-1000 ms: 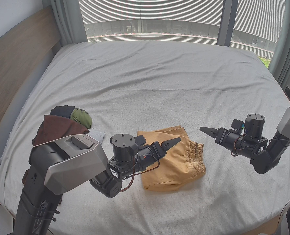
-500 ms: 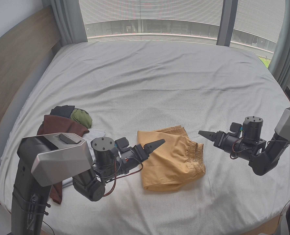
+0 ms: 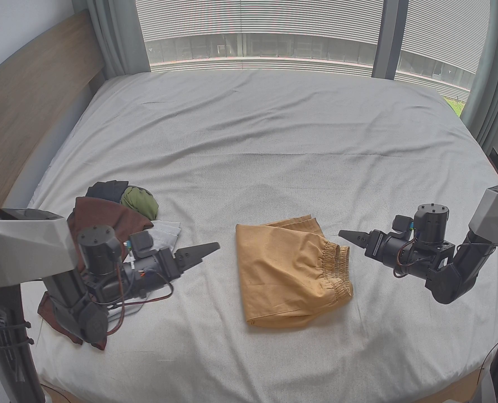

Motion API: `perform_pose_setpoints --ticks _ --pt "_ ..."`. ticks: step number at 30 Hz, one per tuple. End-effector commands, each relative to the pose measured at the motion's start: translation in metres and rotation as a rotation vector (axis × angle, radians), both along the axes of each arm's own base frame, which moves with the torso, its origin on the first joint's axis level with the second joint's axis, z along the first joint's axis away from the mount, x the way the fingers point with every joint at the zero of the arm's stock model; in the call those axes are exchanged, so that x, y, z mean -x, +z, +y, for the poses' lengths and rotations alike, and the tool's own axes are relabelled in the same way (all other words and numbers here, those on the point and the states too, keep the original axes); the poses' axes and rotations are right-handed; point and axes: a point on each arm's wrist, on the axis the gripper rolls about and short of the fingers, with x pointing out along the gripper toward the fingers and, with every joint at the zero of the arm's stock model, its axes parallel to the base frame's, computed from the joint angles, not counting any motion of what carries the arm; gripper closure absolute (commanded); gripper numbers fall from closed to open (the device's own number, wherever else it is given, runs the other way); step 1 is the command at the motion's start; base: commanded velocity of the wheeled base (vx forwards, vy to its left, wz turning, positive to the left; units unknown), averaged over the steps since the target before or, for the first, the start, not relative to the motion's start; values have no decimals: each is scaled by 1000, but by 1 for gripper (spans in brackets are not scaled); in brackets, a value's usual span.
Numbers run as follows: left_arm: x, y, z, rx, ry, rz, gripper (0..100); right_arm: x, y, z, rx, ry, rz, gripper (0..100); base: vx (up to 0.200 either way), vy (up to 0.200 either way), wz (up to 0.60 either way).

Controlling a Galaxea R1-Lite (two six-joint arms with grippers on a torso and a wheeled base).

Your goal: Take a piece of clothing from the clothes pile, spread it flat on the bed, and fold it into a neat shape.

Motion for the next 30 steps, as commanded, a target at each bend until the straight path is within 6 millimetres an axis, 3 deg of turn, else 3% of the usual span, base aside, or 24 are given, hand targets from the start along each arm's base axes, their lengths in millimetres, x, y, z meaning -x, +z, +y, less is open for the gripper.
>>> perform_pose_setpoints --ticks 1,10,17,30 --pt "26 17 35 -62 34 -60 0 3 -3 3 3 9 15 0 0 0 0" --pt "40 2 64 -271 43 -198 0 2 -15 3 10 10 52 0 0 0 0" --pt "52 -13 67 -343 -1 -195 0 2 -38 3 28 10 134 0 0 0 0" --pt "57 -25 69 -375 -44 -192 0 3 -59 3 53 8 257 0 0 0 0"
